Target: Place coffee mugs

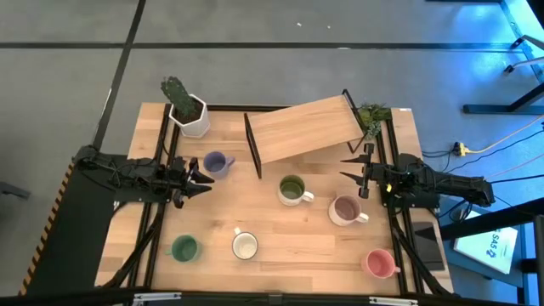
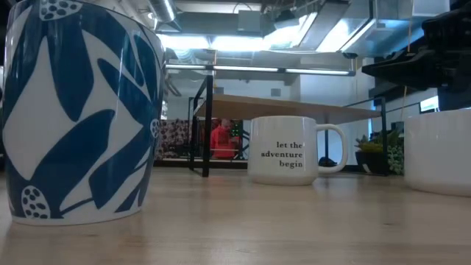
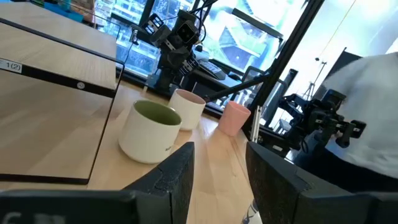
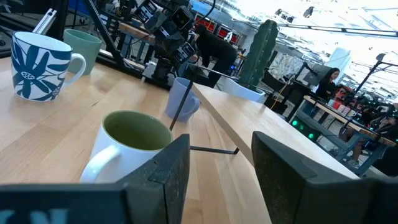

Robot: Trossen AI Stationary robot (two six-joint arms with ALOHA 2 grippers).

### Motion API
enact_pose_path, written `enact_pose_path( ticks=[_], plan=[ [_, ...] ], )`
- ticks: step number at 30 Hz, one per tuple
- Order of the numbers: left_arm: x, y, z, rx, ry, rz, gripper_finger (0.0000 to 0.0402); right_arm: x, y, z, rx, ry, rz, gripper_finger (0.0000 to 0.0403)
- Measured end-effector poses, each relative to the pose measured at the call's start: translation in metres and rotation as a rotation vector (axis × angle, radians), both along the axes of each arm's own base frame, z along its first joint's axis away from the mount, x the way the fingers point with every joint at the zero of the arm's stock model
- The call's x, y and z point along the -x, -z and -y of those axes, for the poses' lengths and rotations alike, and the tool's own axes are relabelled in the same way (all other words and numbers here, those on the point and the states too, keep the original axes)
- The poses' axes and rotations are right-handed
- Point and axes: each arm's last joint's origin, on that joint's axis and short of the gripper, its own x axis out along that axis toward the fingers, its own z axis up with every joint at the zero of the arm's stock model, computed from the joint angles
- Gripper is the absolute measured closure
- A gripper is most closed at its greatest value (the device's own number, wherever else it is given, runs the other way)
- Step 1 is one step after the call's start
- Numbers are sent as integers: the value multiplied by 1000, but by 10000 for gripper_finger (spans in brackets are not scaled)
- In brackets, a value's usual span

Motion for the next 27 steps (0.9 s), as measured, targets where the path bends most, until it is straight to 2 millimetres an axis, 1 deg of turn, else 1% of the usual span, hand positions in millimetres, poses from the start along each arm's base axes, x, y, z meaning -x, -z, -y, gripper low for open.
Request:
enact_pose_path(
  ticks=[10,15,19,21,23,27],
  plan=[
    [0,0,0,0,0,0,263,0,0,0,0,2,4,243],
    [0,0,0,0,1,0,263,0,-2,3,-6,93,18,243],
    [0,0,0,-4,0,0,263,0,0,2,-36,66,5,243],
    [0,0,-1,-85,-24,6,263,0,0,2,-36,67,5,243],
    [0,-1,-2,-154,-85,15,263,0,0,2,-38,70,5,243],
    [1,-7,-5,-140,-179,65,263,0,0,2,-111,72,15,243]
  ],
)
